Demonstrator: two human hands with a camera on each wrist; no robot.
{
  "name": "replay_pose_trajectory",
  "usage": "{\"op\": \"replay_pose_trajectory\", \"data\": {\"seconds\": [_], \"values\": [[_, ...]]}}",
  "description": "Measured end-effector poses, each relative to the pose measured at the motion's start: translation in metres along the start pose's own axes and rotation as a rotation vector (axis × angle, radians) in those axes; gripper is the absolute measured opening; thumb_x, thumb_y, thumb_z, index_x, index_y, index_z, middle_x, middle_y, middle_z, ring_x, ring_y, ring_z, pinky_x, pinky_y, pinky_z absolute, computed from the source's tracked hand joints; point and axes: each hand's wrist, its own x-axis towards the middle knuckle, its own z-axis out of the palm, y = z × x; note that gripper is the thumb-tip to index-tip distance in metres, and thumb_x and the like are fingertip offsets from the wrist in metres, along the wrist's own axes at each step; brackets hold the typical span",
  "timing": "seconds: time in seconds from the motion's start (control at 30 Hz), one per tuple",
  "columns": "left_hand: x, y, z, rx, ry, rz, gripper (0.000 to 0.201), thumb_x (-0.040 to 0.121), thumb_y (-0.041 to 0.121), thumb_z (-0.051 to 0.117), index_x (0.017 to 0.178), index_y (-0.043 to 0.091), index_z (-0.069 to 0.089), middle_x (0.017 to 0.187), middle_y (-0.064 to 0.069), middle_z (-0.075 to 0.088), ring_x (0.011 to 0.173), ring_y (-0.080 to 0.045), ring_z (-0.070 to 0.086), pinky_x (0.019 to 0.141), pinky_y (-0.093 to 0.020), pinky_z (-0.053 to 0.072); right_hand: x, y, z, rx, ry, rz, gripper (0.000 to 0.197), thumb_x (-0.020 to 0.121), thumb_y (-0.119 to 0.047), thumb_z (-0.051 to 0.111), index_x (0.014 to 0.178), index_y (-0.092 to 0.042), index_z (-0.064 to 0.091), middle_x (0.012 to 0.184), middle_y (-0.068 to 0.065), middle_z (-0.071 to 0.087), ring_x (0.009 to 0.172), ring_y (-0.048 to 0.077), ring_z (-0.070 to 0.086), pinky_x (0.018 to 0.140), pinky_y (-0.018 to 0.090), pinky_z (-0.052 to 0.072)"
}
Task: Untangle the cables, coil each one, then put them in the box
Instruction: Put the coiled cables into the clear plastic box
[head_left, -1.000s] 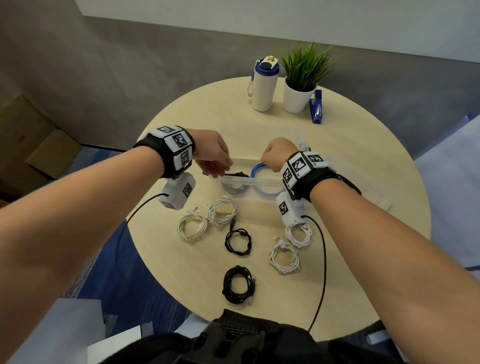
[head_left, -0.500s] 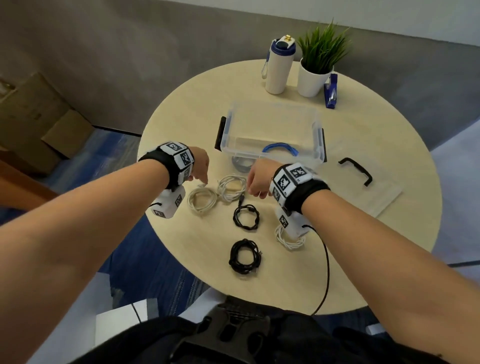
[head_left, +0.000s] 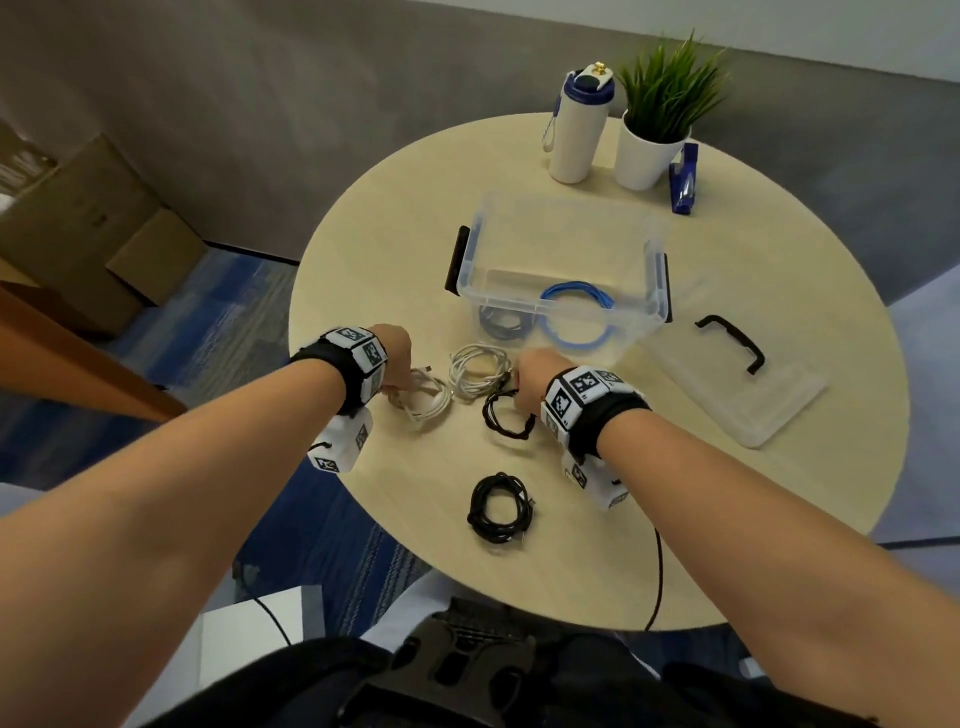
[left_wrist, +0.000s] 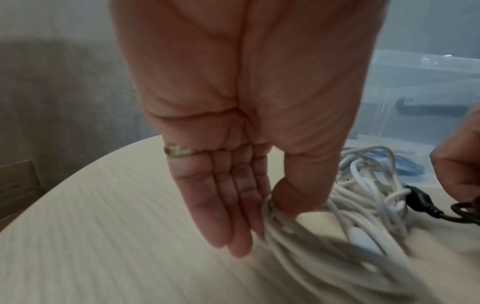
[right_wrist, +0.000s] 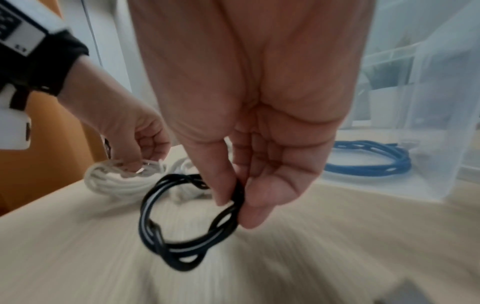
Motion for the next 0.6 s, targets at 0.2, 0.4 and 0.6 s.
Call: {"op": "replay_pose_trajectory", "data": {"seconds": [0.2,0.4,0.6], "values": [[-0.016,-0.005,-0.054,-0.258,-0.114,0.056,0.009,0.074,0.0,0.066,0.082,0.004,0.068,0.067,-0.013,0.07,0.07,-0.029,0.07,0.077,-0.044,0.059,-0.026,-0.006,-0.071,0.025,-0.061,-0.124,0.019,0.09,-0.014,0.058,0.105,-0.005,0.067,0.095,0.008,0.068,0.082,0.022,0.062,0.066,0.028,0.05],[-0.031,0.001,-0.129,-0.524,-0.043,0.142,0.015,0.088,-0.005,0.054,0.075,0.003,0.056,0.059,-0.013,0.064,0.049,-0.017,0.065,0.043,-0.021,0.051,-0.042,0.002,-0.149,0.285,-0.002,-0.14,0.009,0.089,-0.014,0.061,0.092,-0.012,0.07,0.07,0.0,0.064,0.064,0.015,0.061,0.049,0.02,0.046],[-0.017,0.037,-0.153,-0.565,0.131,0.206,0.009,0.084,-0.005,0.059,0.079,0.003,0.058,0.067,-0.015,0.065,0.051,-0.018,0.067,0.052,-0.028,0.058,-0.03,0.025,-0.18,0.314,0.114,-0.041,0.005,0.09,-0.017,0.062,0.092,-0.013,0.065,0.065,-0.003,0.058,0.054,0.009,0.052,0.04,0.016,0.04]]}}
